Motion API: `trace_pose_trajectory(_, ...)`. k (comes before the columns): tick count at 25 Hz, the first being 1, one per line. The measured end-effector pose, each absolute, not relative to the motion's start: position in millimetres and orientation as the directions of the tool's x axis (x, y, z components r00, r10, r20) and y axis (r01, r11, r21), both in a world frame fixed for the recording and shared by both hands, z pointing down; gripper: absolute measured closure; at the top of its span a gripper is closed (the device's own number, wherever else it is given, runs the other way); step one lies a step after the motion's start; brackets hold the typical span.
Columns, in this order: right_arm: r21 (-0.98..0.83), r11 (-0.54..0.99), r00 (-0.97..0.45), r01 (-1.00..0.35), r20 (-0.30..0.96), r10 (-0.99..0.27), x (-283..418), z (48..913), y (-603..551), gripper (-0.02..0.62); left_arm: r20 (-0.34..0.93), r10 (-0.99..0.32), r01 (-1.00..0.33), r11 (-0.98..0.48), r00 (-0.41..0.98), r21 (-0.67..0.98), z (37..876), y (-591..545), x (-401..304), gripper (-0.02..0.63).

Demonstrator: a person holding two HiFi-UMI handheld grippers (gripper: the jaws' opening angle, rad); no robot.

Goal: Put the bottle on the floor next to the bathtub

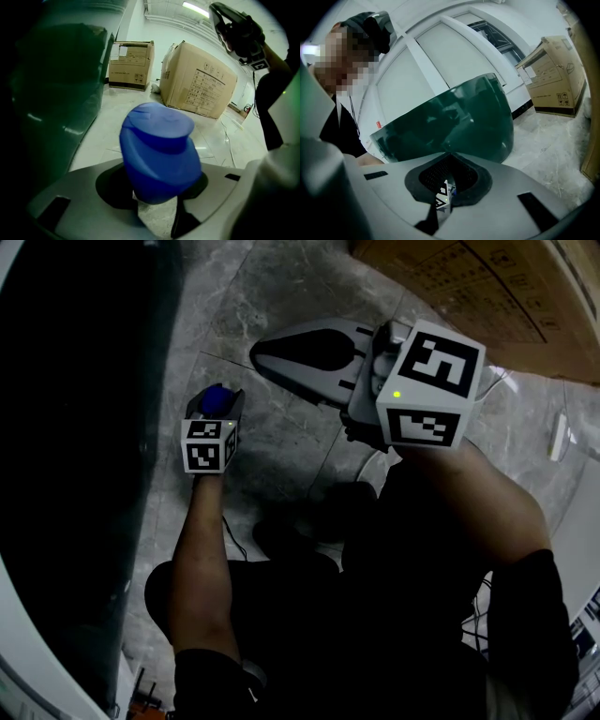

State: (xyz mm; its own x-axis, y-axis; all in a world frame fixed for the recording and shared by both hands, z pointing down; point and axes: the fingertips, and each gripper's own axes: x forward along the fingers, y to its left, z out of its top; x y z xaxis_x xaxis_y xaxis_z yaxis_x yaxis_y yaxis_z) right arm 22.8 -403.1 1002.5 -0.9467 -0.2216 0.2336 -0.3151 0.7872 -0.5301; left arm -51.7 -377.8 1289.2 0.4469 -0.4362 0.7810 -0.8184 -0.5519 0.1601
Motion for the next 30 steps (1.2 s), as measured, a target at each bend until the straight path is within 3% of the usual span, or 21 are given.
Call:
trace_pose_trajectory(22, -0.530, 0.784, -0.937, -0.324, 0.293, -0.189, -3, 1016, -408, 0.568, 0.766, -0.418, -0.774, -0.613, 0.488, 0.158, 1237, -344, -50, 0.385)
trace_pose_trajectory(30, -0.497, 0.819, -0.949, -0.286, 0.266, -0.169, -22, 998, -407, 0.568, 0.703, -0.487, -0.782, -0.603, 0.518, 0.158, 1179, -342, -60, 0.370)
